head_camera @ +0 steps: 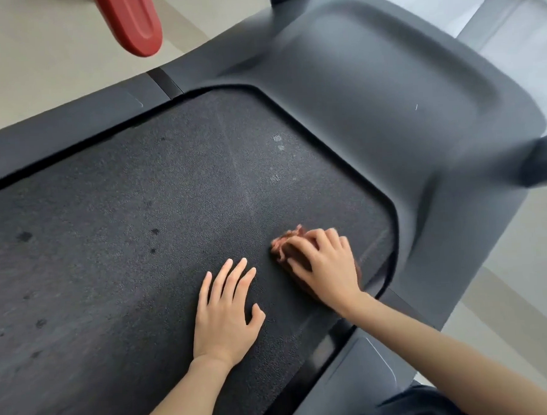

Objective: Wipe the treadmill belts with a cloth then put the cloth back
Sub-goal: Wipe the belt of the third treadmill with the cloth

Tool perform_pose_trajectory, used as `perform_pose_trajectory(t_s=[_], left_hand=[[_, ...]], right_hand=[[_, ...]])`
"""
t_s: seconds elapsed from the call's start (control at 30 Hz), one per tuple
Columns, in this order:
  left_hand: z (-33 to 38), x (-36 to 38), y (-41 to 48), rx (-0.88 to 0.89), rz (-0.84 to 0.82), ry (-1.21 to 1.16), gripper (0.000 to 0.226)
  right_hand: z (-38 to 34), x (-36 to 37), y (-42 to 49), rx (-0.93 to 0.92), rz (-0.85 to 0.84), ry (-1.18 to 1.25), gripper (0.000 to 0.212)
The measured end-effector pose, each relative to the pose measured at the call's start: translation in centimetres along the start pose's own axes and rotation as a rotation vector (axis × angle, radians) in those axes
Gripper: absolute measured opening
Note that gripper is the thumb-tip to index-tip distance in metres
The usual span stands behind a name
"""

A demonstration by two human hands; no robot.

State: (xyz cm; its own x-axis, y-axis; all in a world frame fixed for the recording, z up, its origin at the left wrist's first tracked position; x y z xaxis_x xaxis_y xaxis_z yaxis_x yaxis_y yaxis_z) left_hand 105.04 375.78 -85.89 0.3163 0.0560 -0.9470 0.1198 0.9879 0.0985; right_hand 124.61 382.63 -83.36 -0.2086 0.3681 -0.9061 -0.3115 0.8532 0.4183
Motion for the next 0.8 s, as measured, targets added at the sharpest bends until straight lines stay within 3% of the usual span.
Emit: perform_pose_trajectory(t_s=[0.07, 0.13, 0.2, 0.33, 0.47, 0.67, 0.8], left_hand=[[0.1, -0.1, -0.1, -0.005, -0.002, -0.003, 0.060], [0.1, -0.1, -0.1, -0.006, -0.006, -0.003, 0.059], [0.0, -0.1, 0.0, -0.007, -0.001, -0.015, 0.059], [0.0, 0.0, 0.0, 0.001, 0.013, -0.026, 0.058], [-0.1, 0.1, 0.0, 0.002, 0.023, -0.024, 0.058], [0.1, -0.1, 0.1, 0.001, 0.035, -0.009, 0.059], [0.1, -0.2, 0.0, 0.003, 0.037, 0.012, 0.060]], right_hand=[[0.6, -0.4, -0.1, -0.198, 0.003, 0.025, 0.029], [3.3, -0.4, 1.1, -0.279, 0.020, -0.037, 0.027], [7.2, -0.2, 2.9, -0.150, 0.040, -0.145, 0.026], [12.7, 0.4, 5.3, 0.327, 0.012, -0.255, 0.029], [11.7, 1.1, 4.9, 0.487, 0.036, -0.212, 0.033], [7.0, 0.1, 1.7, 0.347, 0.094, -0.127, 0.030], [3.5, -0.6, -0.4, 0.200, 0.047, -0.105, 0.028]])
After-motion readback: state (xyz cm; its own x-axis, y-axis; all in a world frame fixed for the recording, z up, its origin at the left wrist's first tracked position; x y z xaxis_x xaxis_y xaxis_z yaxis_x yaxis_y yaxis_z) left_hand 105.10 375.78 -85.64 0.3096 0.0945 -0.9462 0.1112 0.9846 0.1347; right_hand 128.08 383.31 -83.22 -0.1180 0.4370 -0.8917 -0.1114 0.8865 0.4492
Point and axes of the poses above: each hand's wrist, its own y-axis towards the middle knuckle, its own x-axis out of the palm, z = x × y, the point moved 2 cm from there along y, towards the middle knuckle, and after that the axes turned 9 degrees about z, right-handed, at the moved point
